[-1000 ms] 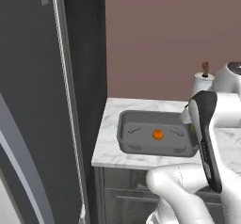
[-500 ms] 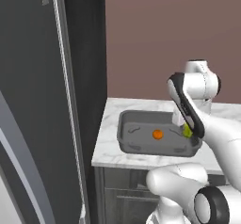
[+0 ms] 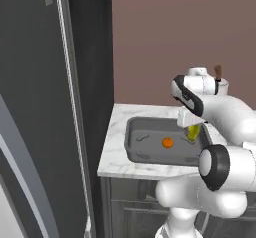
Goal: Pick the pear and tangerine from the fridge and place them inside the tupperware on the counter.
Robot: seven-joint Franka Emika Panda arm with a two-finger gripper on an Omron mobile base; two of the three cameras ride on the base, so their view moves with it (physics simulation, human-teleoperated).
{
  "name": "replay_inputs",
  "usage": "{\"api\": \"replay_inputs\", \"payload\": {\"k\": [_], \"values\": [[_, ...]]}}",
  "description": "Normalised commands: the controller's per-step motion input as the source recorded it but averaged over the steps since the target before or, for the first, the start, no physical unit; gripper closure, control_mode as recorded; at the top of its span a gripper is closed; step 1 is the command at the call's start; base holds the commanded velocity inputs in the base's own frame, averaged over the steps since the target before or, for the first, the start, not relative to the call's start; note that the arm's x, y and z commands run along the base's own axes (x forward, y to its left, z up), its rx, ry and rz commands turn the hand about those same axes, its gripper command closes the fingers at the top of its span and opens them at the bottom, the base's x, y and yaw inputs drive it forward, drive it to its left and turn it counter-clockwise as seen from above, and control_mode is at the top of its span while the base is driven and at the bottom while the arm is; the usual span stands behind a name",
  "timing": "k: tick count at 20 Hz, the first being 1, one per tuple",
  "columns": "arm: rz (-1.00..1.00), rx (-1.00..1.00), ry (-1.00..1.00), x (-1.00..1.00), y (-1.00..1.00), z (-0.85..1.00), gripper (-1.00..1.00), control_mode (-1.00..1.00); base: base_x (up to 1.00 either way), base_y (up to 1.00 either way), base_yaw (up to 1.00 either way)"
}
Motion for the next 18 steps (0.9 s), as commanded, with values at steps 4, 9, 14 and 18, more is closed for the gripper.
{"api": "replay_inputs", "payload": {"k": [4,9,14,18], "values": [[0.0,0.13,-0.03,0.27,-0.29,-0.43,1.0,-1.0,0.0,0.0,0.0],[0.0,0.03,-0.02,0.36,-0.14,-0.35,1.0,-1.0,0.0,0.0,0.0],[0.0,-0.01,-0.03,0.38,0.0,-0.32,1.0,-1.0,0.0,0.0,0.0],[0.0,-0.02,-0.01,0.37,0.0,-0.32,1.0,-1.0,0.0,0.0,0.0]]}}
